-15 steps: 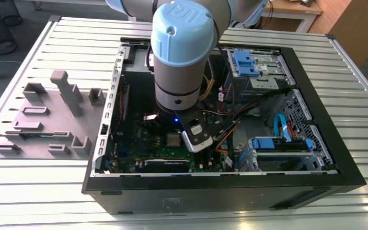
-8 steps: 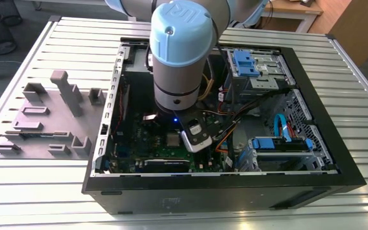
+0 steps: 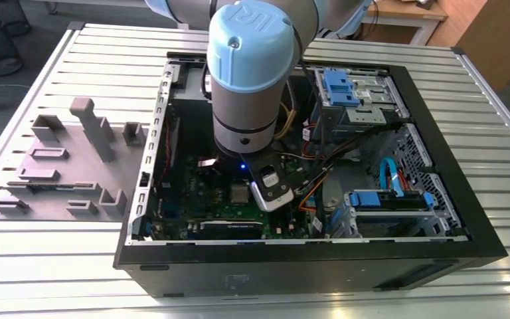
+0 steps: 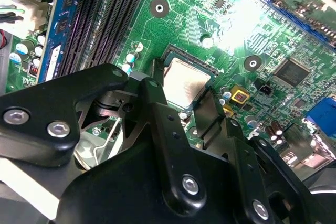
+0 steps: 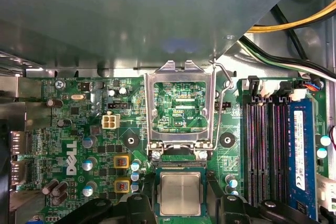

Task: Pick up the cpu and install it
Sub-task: 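Place the cpu into insertion slot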

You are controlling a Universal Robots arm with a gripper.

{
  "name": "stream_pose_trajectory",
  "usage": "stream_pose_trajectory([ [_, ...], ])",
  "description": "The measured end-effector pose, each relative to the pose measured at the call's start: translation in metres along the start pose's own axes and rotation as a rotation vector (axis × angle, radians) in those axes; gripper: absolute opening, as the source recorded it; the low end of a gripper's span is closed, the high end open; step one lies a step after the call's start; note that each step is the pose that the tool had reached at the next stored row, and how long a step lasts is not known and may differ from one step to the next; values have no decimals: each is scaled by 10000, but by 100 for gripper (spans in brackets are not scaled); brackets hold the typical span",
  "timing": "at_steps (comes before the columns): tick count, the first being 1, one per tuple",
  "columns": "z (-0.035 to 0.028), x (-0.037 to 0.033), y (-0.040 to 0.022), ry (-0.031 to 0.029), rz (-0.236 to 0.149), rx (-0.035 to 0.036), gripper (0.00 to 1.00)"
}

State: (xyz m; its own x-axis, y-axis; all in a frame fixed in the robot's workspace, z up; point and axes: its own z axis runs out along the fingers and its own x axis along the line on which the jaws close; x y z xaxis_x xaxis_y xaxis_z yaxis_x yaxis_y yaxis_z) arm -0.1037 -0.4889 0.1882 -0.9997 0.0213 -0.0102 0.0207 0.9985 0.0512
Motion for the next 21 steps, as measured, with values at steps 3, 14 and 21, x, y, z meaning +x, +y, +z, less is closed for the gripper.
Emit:
stream_pose_trajectory([
  [3,0,-1,1,0,1,-1,47],
  [14,13,-1,1,1,0,2,47],
  [21,15,-2,1,0,0,0,47],
])
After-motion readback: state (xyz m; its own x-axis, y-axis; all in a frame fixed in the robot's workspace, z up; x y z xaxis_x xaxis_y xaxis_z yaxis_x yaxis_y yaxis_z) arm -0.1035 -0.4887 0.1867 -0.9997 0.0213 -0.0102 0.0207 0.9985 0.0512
